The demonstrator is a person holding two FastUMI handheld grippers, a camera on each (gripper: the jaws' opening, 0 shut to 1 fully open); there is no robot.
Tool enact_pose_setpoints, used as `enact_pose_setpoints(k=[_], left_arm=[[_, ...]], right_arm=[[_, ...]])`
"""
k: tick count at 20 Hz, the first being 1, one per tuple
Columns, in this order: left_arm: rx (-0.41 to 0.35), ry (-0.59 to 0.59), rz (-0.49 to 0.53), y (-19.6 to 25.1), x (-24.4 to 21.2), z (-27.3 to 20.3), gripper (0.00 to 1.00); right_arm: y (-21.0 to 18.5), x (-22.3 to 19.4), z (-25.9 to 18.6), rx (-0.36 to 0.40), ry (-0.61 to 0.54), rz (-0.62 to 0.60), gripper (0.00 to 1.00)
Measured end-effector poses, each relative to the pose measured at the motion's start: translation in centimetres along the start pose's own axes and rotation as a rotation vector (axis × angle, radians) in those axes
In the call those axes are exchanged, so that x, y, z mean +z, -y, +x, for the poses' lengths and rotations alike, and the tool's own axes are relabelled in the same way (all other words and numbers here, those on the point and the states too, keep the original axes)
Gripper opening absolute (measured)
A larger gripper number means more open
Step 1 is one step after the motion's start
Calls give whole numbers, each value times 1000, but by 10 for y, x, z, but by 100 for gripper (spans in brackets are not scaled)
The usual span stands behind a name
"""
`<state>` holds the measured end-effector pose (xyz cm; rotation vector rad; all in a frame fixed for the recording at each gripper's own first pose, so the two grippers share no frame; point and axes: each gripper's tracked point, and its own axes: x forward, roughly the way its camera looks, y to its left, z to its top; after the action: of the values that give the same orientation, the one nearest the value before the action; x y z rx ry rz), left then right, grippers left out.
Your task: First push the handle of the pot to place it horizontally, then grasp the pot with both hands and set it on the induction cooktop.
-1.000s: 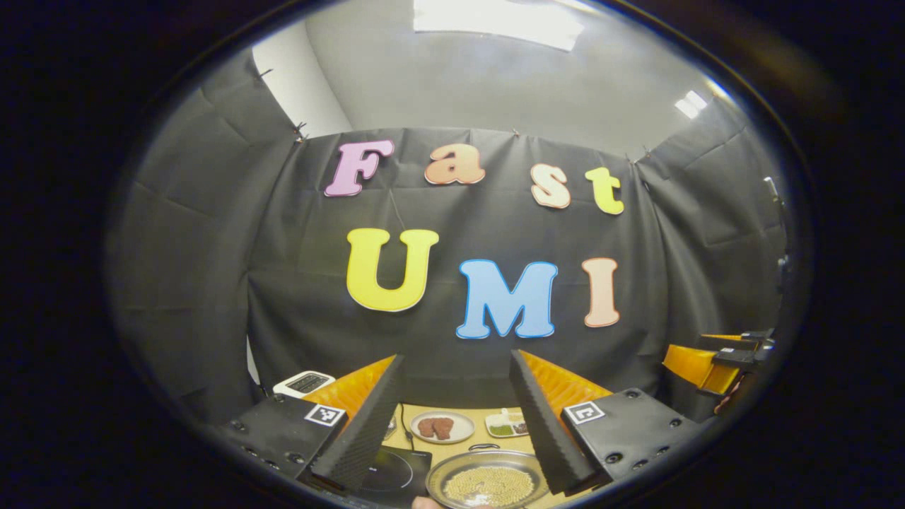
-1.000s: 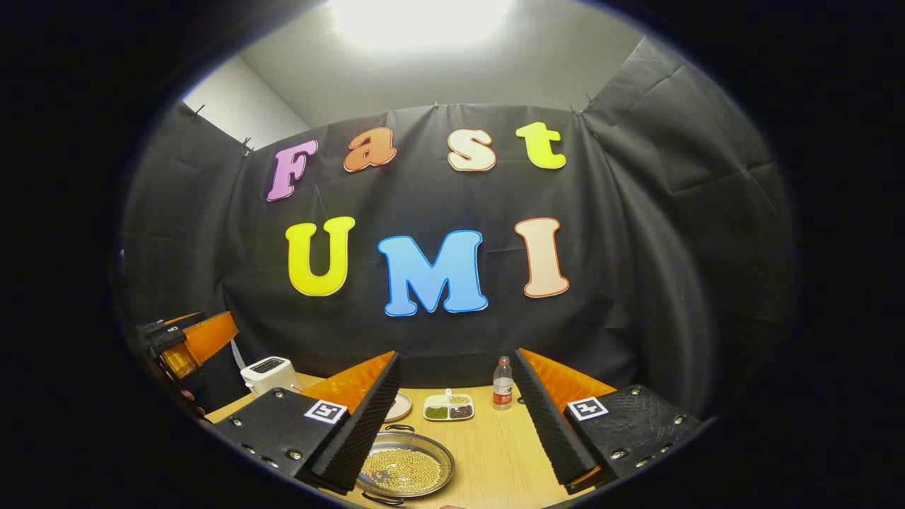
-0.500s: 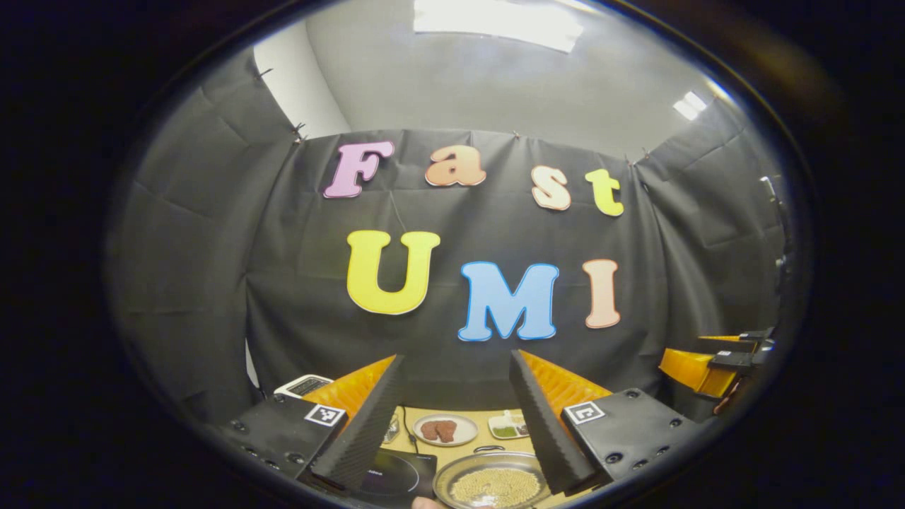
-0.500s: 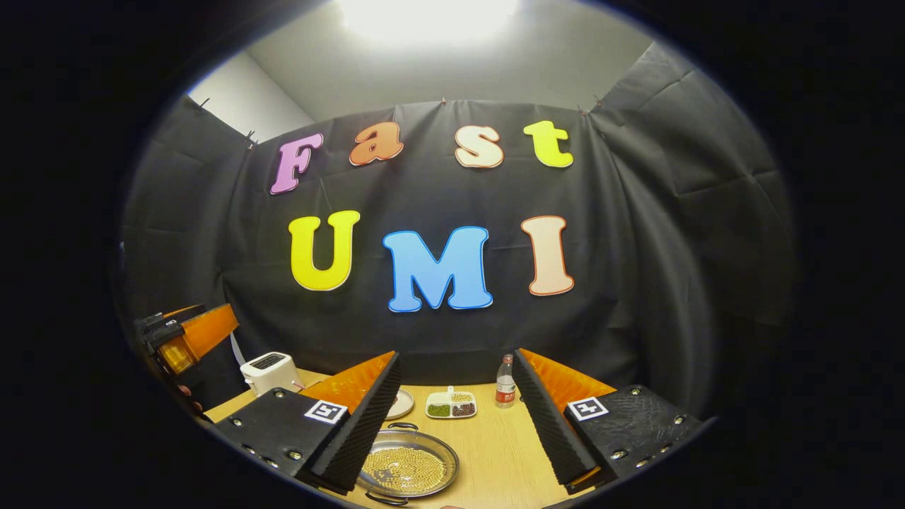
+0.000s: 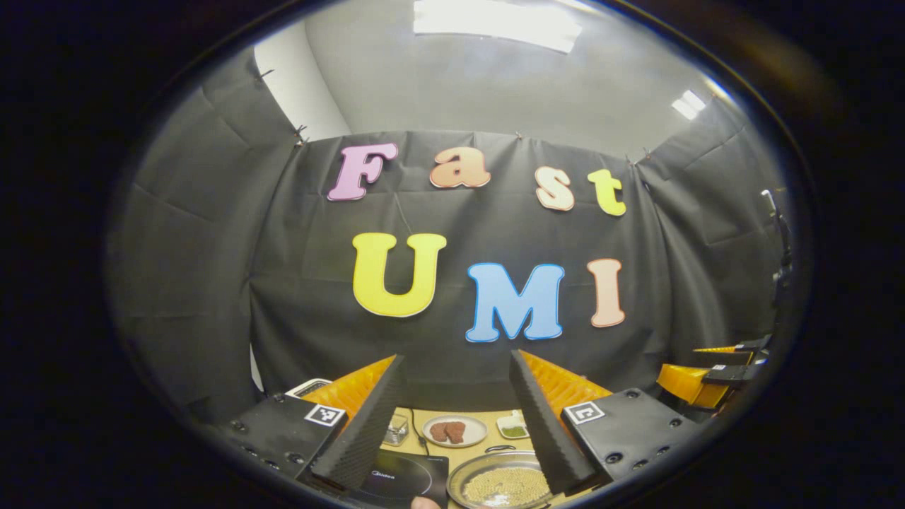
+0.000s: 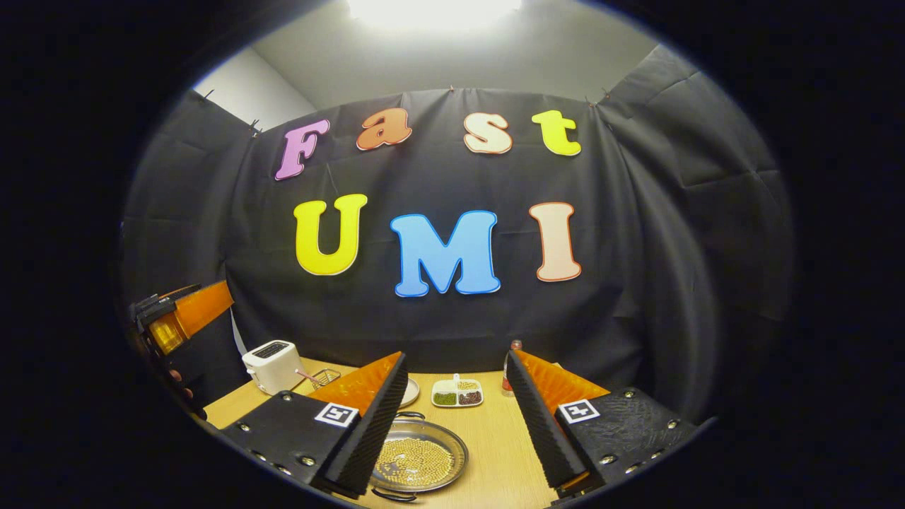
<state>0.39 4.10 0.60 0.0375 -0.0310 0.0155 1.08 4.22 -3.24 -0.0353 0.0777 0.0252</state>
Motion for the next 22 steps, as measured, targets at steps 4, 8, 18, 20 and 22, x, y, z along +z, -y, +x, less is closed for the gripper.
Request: enact_pose_setpoints(k=[4,8,18,20,22], left_arm=[[7,-19,-2,-9,-9,1,99],[20,-40,-5,-19,-20,1,97],[56,-82,-14,-50,-44,1,99],[61,-92,-17,-57,-49,1,97],[65,-103,-18,-62,-54,3,97]], right_arm=[[-8,-26,6,0,-96,19,59],[-24,-67,8,38,-251,24,36],[-71,-171,-1,161,-651,52,6],[-69,-183,-8,153,-699,56,0],[-80,-201,-4,159,-744,70,3]])
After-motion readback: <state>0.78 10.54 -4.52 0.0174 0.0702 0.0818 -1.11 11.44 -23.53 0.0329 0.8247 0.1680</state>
